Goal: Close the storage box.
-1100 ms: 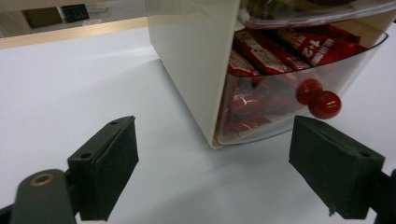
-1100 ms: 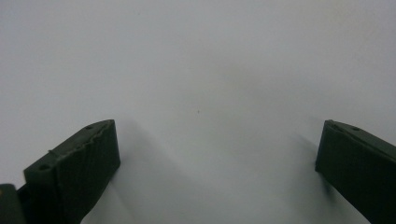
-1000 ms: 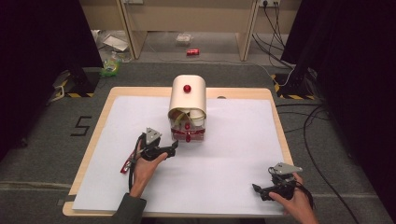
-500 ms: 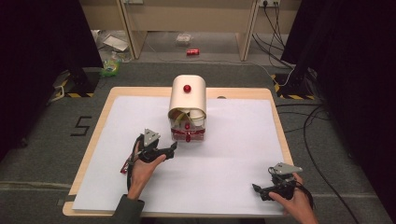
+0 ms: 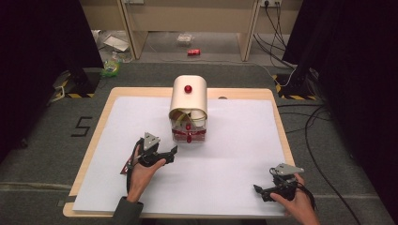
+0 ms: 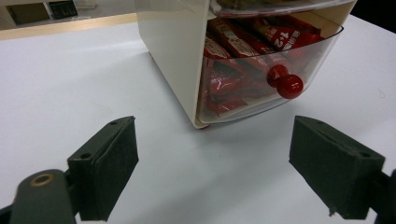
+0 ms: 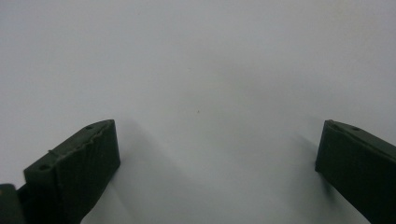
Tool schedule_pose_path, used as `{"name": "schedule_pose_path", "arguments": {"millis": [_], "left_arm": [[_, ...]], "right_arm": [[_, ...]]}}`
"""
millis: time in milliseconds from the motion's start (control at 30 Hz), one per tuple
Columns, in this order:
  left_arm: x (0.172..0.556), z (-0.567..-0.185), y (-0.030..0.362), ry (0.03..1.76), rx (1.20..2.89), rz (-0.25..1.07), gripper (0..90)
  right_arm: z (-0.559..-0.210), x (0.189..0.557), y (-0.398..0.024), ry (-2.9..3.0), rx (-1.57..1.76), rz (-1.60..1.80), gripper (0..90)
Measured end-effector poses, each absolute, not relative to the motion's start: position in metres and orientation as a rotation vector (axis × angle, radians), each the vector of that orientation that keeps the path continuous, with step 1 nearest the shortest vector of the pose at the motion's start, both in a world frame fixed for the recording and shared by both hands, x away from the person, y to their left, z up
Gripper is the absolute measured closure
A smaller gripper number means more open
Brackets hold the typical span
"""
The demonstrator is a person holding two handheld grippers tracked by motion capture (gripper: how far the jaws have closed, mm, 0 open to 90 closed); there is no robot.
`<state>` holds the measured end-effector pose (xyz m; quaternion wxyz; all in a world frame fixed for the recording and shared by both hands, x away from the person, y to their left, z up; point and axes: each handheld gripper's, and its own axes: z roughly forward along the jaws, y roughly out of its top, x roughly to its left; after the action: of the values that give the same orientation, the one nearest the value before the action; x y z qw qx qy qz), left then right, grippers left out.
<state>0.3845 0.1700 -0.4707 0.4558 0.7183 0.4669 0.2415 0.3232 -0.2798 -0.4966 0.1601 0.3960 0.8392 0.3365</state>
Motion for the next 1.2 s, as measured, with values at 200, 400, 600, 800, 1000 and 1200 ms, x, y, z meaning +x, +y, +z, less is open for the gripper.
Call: {"name": "schedule_pose_path", "arguments": {"millis": [200,400,600,800,1000,1200], "left_arm": [[0.379,-0.471,0.168,1.136,1.784,0.595,14.8],[0.372,-0.469,0.166,1.116,1.802,0.598,14.8],[0.365,-0.469,0.164,1.097,1.815,0.592,14.8],[0.356,-0.470,0.162,1.081,1.826,0.578,14.8],[0.347,-0.474,0.162,1.073,1.842,0.571,14.8],[0.332,-0.480,0.168,1.082,1.834,0.566,14.8]], "right_arm": [[-0.497,0.323,-0.280,2.397,1.130,0.961,0.2],[-0.497,0.323,-0.280,2.398,1.131,0.962,0.2],[-0.497,0.323,-0.280,2.398,1.131,0.961,0.2],[-0.497,0.323,-0.280,2.396,1.131,0.962,0.2],[-0.497,0.323,-0.280,2.398,1.130,0.962,0.2],[-0.497,0.323,-0.280,2.398,1.131,0.961,0.2]]}}
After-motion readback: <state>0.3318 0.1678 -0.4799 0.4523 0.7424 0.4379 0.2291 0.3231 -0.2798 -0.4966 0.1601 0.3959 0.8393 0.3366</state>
